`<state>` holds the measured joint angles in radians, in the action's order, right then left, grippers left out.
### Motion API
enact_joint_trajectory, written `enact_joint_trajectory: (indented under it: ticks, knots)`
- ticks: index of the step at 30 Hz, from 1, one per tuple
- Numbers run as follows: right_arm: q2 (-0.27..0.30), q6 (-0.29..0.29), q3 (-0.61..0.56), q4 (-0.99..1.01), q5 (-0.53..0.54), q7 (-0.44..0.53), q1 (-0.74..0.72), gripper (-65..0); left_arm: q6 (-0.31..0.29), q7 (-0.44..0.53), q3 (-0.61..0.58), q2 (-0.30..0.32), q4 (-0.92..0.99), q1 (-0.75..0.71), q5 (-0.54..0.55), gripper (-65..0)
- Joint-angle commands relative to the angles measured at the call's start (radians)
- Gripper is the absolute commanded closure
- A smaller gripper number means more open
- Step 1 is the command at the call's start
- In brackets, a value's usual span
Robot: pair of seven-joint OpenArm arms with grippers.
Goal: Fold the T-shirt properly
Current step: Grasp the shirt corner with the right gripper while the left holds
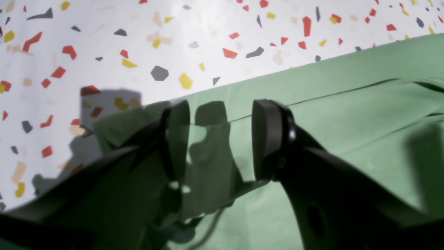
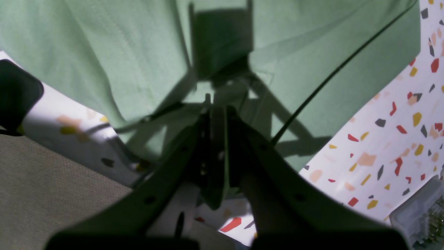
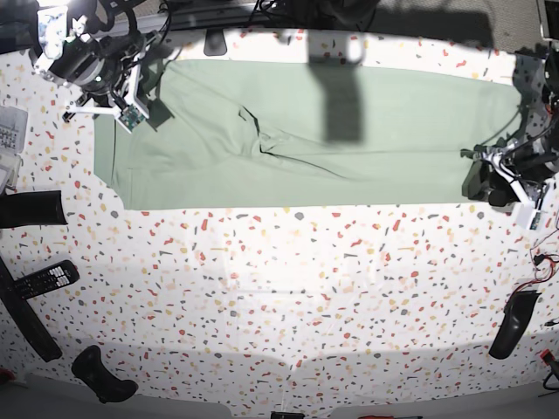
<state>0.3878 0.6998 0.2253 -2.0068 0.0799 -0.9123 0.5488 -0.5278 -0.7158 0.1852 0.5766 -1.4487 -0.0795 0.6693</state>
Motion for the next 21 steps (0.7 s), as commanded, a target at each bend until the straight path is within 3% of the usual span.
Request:
enact_joint_trajectory:
  ticks: [1, 21]
  knots:
    - [0.011, -0.002, 0.006, -0.020, 0.006, 0.012, 0.000, 0.0, -0.004, 0.021, 0.010, 0.019, -0.017, 0.015, 0.013, -26.7]
    - [0.011, -0.002, 0.006, -0.020, 0.010, 0.012, -0.009, 0.0, -0.003, 0.037, 0.010, 0.016, -0.017, 0.016, 0.012, -26.7]
